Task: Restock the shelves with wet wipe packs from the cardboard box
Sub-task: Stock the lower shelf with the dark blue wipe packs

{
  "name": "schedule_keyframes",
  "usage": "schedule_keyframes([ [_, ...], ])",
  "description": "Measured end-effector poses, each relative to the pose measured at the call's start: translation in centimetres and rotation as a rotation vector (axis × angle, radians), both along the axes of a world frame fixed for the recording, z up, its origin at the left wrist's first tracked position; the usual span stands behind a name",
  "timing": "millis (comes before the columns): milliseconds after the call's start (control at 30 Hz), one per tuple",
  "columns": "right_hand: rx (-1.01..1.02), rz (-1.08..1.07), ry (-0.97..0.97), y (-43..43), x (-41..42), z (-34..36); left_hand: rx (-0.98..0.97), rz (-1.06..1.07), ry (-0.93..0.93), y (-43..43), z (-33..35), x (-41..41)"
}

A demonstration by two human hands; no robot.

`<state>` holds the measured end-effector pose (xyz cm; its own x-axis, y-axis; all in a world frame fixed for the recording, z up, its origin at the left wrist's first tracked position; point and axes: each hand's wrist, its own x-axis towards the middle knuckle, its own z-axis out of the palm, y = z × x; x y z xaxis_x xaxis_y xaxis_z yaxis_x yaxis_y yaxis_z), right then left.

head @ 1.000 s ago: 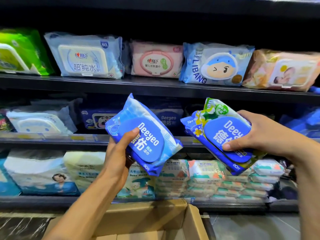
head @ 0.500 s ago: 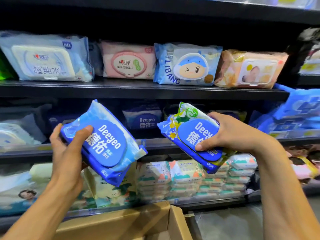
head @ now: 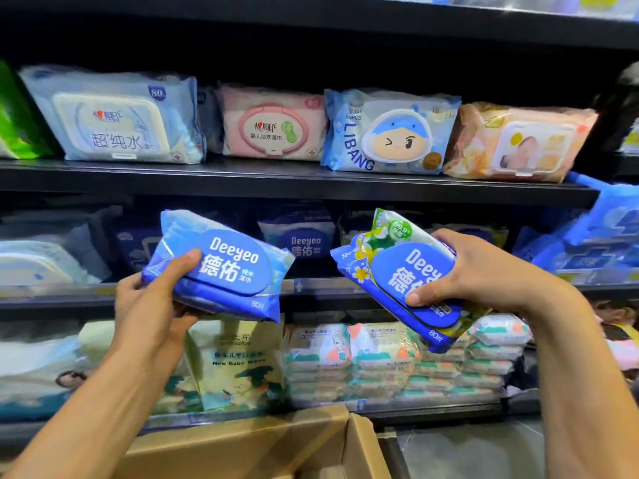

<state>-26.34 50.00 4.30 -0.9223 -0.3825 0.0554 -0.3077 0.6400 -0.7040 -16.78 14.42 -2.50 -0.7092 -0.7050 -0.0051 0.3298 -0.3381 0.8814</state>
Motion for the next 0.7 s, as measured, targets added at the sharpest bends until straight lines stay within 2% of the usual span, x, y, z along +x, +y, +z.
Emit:
schedule_keyframes([
  [100,-0.013,-0.002,-0.013,0.2,0.1,0.2,0.051,-0.041,0.049,0.5,-0.2,-0.2],
  [200,-0.007,-0.003,-0.009,0.3,0.2,0.3,0.000,-0.037,0.086,1.4,-0.4,-0.1],
  [700,0.069,0.049,-0.032,0.0,0.7,-0.2,-0.109,0.276,0.181,4.6,-0.9,-5.7],
])
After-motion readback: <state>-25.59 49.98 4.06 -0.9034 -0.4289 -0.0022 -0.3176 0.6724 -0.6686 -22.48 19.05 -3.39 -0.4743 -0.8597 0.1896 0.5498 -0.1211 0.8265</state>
